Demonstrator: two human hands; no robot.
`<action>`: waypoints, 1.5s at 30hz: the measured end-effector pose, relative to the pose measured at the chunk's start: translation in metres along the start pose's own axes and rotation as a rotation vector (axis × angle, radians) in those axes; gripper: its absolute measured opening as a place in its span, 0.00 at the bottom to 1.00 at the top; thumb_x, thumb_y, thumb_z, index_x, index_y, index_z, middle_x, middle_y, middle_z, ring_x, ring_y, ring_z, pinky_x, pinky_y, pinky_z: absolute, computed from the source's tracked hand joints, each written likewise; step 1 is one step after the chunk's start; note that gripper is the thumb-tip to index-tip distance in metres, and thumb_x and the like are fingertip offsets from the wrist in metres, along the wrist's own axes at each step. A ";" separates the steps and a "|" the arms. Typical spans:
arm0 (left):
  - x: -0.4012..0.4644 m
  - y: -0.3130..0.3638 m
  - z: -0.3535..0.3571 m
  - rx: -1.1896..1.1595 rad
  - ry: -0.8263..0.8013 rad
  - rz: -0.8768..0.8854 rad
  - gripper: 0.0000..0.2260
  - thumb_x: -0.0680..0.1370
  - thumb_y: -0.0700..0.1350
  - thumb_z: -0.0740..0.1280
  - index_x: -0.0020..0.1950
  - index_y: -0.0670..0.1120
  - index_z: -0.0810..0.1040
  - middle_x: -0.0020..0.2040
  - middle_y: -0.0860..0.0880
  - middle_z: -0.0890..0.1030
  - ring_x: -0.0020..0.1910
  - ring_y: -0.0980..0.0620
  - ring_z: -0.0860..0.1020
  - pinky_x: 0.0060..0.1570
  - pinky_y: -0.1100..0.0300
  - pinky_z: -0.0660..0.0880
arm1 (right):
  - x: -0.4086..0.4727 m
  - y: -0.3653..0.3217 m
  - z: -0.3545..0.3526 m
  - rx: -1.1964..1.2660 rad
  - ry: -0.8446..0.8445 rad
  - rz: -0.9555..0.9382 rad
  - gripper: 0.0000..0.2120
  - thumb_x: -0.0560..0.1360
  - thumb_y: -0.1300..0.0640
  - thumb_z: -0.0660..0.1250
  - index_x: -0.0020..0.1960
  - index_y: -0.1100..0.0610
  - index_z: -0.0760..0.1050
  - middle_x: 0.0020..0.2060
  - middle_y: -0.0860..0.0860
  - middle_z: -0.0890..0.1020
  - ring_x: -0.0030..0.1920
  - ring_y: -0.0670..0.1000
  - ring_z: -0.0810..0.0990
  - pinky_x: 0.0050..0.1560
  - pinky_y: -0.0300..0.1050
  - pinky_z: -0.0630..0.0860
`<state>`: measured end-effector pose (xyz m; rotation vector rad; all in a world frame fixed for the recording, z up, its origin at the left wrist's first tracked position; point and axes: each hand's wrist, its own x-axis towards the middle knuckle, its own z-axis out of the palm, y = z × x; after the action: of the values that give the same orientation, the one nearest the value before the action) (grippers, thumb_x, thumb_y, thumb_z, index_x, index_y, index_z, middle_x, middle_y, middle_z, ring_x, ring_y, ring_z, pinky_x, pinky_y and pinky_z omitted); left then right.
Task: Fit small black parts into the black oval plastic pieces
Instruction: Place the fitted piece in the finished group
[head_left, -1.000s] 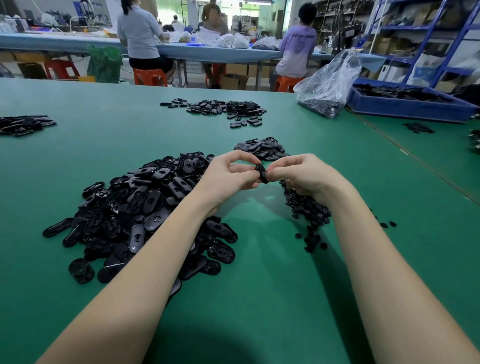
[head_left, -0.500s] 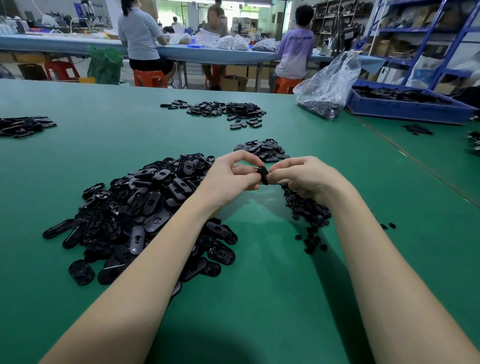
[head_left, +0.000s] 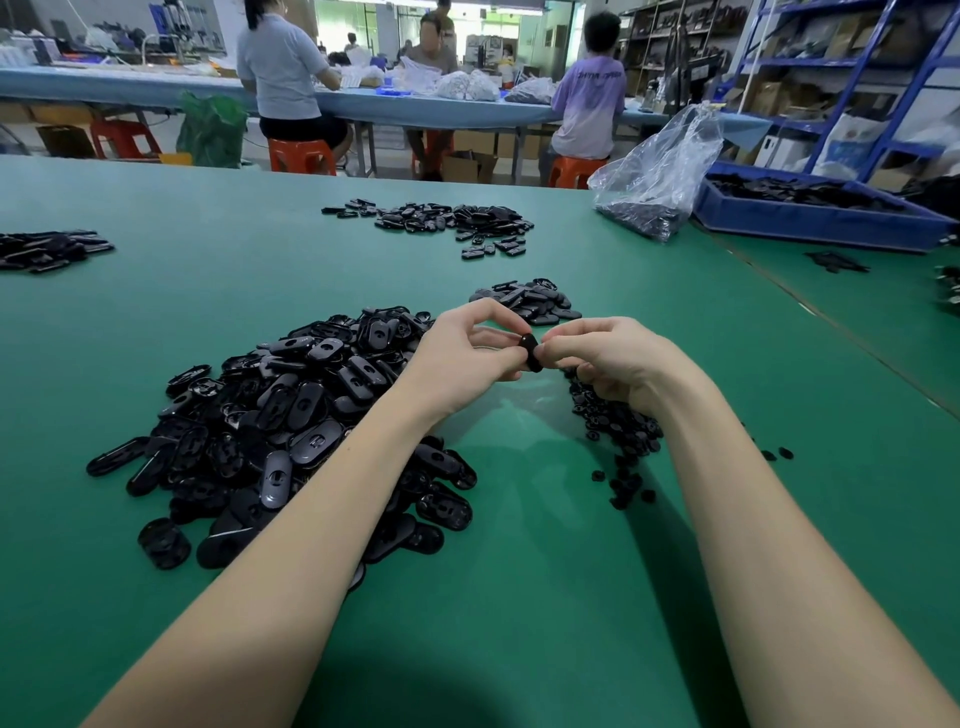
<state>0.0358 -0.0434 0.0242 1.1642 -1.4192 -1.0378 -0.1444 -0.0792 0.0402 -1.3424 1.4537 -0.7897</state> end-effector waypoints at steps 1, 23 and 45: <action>0.000 0.000 0.001 0.010 0.004 0.002 0.07 0.74 0.35 0.74 0.49 0.44 0.82 0.43 0.43 0.86 0.44 0.50 0.85 0.51 0.57 0.83 | 0.000 0.000 0.000 -0.005 0.005 -0.002 0.07 0.67 0.58 0.79 0.43 0.51 0.84 0.32 0.48 0.83 0.25 0.44 0.67 0.24 0.35 0.61; 0.002 -0.003 -0.004 -0.263 0.014 -0.228 0.09 0.74 0.32 0.71 0.50 0.43 0.81 0.38 0.46 0.85 0.40 0.50 0.82 0.42 0.64 0.80 | -0.004 0.005 0.004 -0.098 -0.057 -0.195 0.11 0.65 0.40 0.81 0.41 0.45 0.86 0.32 0.40 0.82 0.34 0.46 0.71 0.35 0.38 0.65; 0.003 -0.008 -0.001 -0.266 0.059 -0.202 0.07 0.75 0.30 0.72 0.46 0.42 0.78 0.39 0.42 0.84 0.35 0.52 0.84 0.42 0.64 0.81 | 0.001 0.002 0.009 -0.177 0.006 -0.272 0.06 0.70 0.53 0.79 0.37 0.52 0.83 0.25 0.41 0.75 0.24 0.41 0.68 0.31 0.37 0.66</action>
<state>0.0375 -0.0474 0.0174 1.1475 -1.0945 -1.2794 -0.1361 -0.0784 0.0352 -1.6995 1.3880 -0.8525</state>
